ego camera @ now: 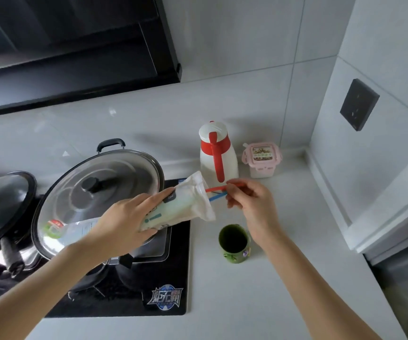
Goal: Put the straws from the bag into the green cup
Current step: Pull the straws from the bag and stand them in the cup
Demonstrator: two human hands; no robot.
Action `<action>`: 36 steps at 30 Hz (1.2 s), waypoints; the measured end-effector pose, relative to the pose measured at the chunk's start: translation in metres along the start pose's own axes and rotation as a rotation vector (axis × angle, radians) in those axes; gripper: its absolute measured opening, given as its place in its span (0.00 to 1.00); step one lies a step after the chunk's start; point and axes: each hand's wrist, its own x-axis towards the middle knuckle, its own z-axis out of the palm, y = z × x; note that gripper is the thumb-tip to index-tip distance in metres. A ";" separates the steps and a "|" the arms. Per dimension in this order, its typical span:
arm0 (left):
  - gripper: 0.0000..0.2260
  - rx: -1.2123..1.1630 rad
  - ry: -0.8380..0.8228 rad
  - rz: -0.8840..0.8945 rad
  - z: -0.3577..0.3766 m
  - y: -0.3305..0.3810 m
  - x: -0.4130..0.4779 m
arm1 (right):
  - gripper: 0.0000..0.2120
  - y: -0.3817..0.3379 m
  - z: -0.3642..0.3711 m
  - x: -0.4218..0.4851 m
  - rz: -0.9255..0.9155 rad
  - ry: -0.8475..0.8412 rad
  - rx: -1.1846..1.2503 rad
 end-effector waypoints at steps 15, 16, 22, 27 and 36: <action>0.41 -0.044 0.040 -0.047 0.011 -0.007 -0.048 | 0.11 -0.030 -0.053 0.018 -0.254 0.201 -0.077; 0.42 -0.025 0.021 -0.056 0.013 -0.009 -0.052 | 0.12 -0.032 -0.064 0.022 -0.300 0.259 -0.162; 0.45 0.099 -0.060 -0.066 0.022 -0.022 -0.066 | 0.12 -0.017 -0.063 0.020 -0.474 0.244 -0.629; 0.49 0.169 -0.100 -0.041 0.016 -0.027 -0.061 | 0.10 0.008 -0.052 0.025 -0.578 0.189 -0.826; 0.44 0.484 -0.252 0.152 -0.005 -0.013 -0.024 | 0.20 0.044 -0.038 0.026 -0.451 0.276 -1.220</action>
